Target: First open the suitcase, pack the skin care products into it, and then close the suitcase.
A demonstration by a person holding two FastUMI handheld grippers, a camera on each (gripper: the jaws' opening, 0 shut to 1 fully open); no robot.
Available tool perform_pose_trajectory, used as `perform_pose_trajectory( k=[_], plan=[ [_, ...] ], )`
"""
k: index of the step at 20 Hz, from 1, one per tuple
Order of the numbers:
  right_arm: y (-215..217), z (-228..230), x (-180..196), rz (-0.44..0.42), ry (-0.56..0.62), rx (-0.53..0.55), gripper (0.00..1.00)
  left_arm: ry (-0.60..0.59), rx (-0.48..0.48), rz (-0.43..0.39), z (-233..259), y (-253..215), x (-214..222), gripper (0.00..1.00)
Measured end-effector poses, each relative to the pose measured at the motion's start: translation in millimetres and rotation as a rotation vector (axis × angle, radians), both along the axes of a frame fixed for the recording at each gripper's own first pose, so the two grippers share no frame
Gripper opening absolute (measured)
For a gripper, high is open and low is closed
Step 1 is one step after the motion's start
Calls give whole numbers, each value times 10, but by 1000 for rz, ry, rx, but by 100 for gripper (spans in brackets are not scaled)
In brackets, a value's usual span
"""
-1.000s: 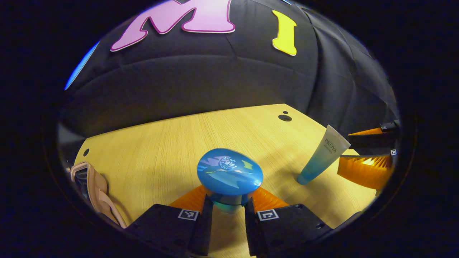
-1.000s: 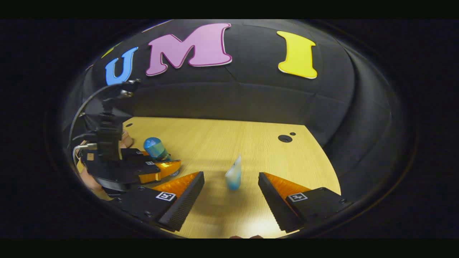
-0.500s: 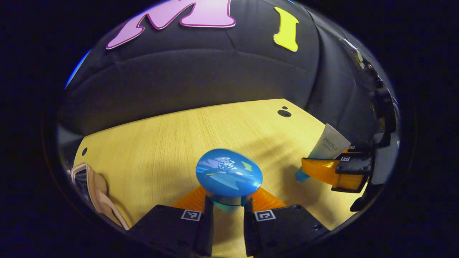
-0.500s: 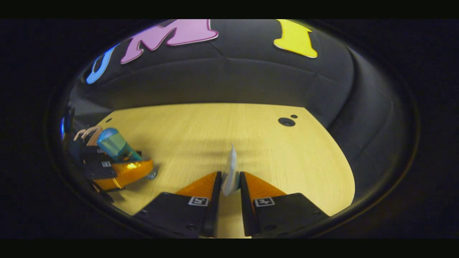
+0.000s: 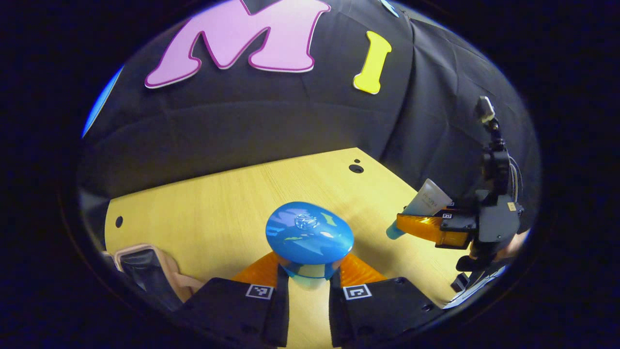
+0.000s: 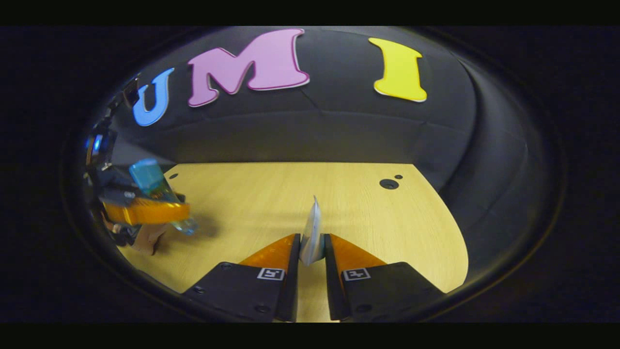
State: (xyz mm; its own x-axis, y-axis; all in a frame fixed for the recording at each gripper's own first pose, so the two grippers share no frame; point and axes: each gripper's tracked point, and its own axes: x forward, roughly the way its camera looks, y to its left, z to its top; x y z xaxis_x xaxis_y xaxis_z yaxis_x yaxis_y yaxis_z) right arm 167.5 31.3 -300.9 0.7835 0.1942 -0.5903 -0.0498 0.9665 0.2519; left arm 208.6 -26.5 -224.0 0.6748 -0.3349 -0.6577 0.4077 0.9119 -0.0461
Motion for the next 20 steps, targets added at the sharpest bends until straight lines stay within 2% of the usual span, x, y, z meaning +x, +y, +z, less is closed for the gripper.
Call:
perform_pose_trajectory(
  k=[1,3,6,7,8,9,11,12,13,15,16,18,20],
  plan=[
    [78,75,-75,16,-5,-2,23,3,-17,14,165,204,-102,38],
    [325,216,-200,42,-20,31,34,81,-32,84,300,743,-355,37],
    [663,381,-321,85,-46,35,28,266,57,209,-48,1704,-736,38],
    [780,444,-374,100,-55,35,29,352,93,253,-244,1982,-817,41],
    [882,502,-415,114,-65,35,29,448,119,304,-466,2241,-929,37],
    [972,532,-440,127,-69,34,29,550,139,356,-673,2428,-1043,38],
    [1098,587,-532,151,-73,20,29,672,158,436,-1067,2585,-1240,41],
    [1135,612,-579,161,-73,6,28,703,167,454,-1201,2554,-1298,34],
    [1159,638,-619,168,-75,-8,28,731,179,470,-1302,2572,-1336,38],
    [1183,662,-699,175,-71,-32,28,761,206,495,-1504,2596,-1400,38],
    [1192,669,-737,173,-66,-39,24,775,218,521,-1591,2617,-1428,38],
    [1253,662,-803,169,-52,-47,29,794,218,571,-1678,2679,-1406,39],
    [1366,695,-833,177,-50,-48,29,780,227,575,-1735,2713,-1379,36]
  ],
)
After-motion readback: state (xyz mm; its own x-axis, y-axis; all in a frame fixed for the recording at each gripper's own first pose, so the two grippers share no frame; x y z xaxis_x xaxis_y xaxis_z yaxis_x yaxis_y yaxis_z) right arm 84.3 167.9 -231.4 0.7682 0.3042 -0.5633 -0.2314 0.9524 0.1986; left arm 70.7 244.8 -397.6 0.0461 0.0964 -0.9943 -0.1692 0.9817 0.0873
